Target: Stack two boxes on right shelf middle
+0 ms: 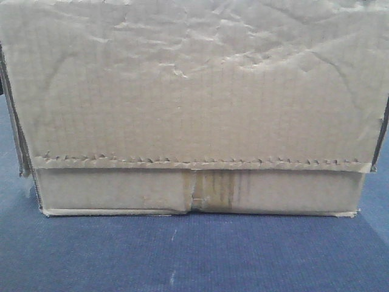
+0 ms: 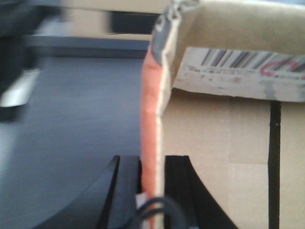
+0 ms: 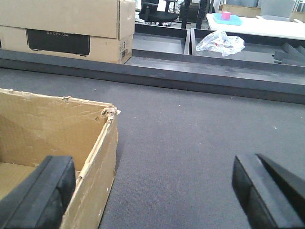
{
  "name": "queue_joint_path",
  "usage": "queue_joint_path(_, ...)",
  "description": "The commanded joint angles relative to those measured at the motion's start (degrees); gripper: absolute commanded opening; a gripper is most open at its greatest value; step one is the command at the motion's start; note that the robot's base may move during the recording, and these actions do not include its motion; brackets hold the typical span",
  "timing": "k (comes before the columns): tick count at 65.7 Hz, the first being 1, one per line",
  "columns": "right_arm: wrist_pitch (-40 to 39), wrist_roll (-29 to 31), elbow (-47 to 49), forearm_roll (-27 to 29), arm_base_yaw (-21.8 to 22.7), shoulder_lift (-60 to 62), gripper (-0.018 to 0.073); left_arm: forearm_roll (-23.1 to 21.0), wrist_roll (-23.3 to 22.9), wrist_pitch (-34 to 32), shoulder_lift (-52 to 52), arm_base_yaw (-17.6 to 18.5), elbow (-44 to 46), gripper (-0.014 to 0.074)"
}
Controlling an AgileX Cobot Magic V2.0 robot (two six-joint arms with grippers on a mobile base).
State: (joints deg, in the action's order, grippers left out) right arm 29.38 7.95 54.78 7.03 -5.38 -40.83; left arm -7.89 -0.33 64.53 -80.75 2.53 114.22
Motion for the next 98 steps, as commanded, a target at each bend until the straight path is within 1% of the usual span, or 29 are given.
queue_joint_path(1,-0.22,0.1,0.56,-0.69,-0.01,-0.22,0.0559,-0.81,-3.27,-0.48,-0.52,5.0,0.29,-0.0111)
queue_joint_path(7,-0.1,0.1,0.45,-0.69,-0.01,-0.22,0.0559,0.48,-6.52,-0.84,-2.81,10.87,0.29,-0.0111)
queue_joint_path(14,0.29,0.1,0.45,-0.69,-0.01,-0.22,0.0559,3.21,-9.52,-0.94,-6.64,16.06,0.29,-0.0111)
queue_joint_path(19,0.64,0.1,0.45,-0.69,-0.01,-0.22,0.0559,4.29,-10.54,-0.71,-9.09,18.1,0.29,-0.0111)
queue_joint_path(24,1.23,0.1,0.45,-0.69,-0.01,-0.22,0.0559,4.31,-10.98,-0.71,-11.87,19.6,0.29,-0.0111)
queue_joint_path(32,1.51,0.1,0.45,-0.69,-0.01,-0.22,0.0559,4.42,-11.9,0.41,-16.14,20.72,0.29,-0.0111)
queue_joint_path(46,1.51,0.1,0.45,-0.69,-0.01,-0.22,0.0559,4.86,-11.9,4.82,-21.99,20.76,0.29,-0.0111)
queue_joint_path(66,1.64,0.1,0.45,-0.69,-0.01,-0.22,0.0559,4.86,-11.9,5.42,-23.0,20.76,0.29,-0.0104)
queue_joint_path(69,1.36,0.1,0.45,-0.69,-0.01,-0.22,0.0559,4.86,-11.9,5.42,-23.0,20.76,0.29,-0.0066)
queue_joint_path(72,1.15,0.1,0.45,-0.69,-0.01,-0.22,0.0559,4.86,-11.9,5.42,-23.0,20.76,0.29,-0.0009)
queue_joint_path(81,1.07,0.1,0.45,-0.69,-0.01,-0.22,0.0559,4.86,-11.9,5.28,-22.82,20.76,1.1,0.0272)
queue_joint_path(83,1.07,0.1,0.45,-0.69,-0.01,-0.22,0.0559,4.75,-11.9,5.05,-22.86,20.76,1.27,0.0351)
queue_joint_path(90,1.23,0.1,0.45,-0.69,-0.01,-0.22,0.0559,4.54,-11.9,5.16,-22.72,20.76,3.43,0.054)
queue_joint_path(94,1.34,0.1,0.45,-0.69,-0.17,-0.22,0.0559,4.54,-11.9,5.43,-22.48,20.76,5.46,0.0615)
queue_joint_path(98,1.45,0.1,0.45,-0.69,-0.83,-0.22,0.0559,4.54,-11.9,5.43,-22.24,20.76,7.34,0.0608)
